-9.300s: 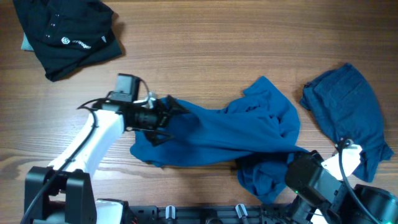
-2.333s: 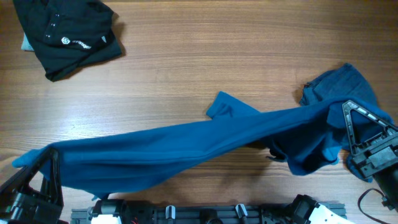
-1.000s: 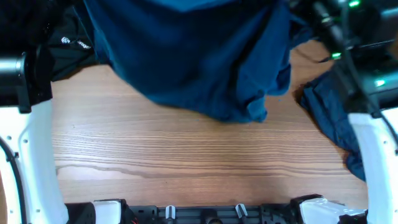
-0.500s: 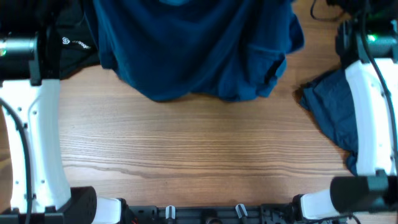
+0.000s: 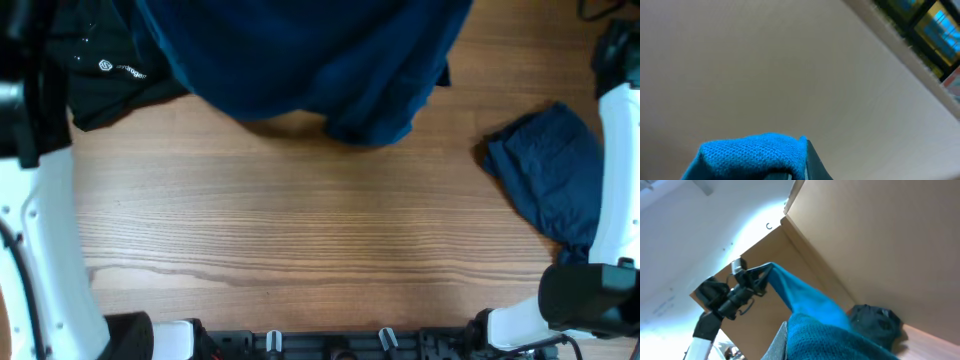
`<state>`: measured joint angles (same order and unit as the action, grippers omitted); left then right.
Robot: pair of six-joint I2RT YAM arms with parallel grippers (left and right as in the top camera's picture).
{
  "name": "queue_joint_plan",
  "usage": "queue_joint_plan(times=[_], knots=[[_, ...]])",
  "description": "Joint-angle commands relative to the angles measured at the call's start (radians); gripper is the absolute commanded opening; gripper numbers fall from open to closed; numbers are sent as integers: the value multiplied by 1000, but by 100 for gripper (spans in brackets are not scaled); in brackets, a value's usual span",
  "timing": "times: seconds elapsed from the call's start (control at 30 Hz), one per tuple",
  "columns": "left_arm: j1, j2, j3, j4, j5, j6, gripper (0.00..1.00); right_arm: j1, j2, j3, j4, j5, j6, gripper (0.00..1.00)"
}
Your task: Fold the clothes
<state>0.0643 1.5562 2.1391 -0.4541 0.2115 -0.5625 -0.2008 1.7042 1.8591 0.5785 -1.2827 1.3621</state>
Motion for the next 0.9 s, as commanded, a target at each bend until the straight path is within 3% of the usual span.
queue_joint_plan(times=[0.0, 0.23, 0.43, 0.5, 0.6, 0.77, 0.87], knots=[[13, -54, 35, -95, 13, 1, 4, -54, -9, 22, 1, -80, 109, 4], [11, -125, 35, -292, 15, 33, 4, -62, -70, 22, 12, -151, 107, 4], [11, -229, 35, -372, 16, 86, 4, -62, -179, 22, -74, -41, 87, 5], [11, -256, 35, -392, 17, 87, 4, -62, -222, 22, -213, 41, 30, 5], [11, -275, 35, -418, 17, 81, 4, -61, -288, 22, -555, 272, -27, 4], [12, -265, 35, -491, 16, 11, 4, -60, -370, 22, -1119, 792, -129, 4], [12, -260, 35, -547, 16, 11, 4, -60, -387, 22, -1300, 882, -262, 4]])
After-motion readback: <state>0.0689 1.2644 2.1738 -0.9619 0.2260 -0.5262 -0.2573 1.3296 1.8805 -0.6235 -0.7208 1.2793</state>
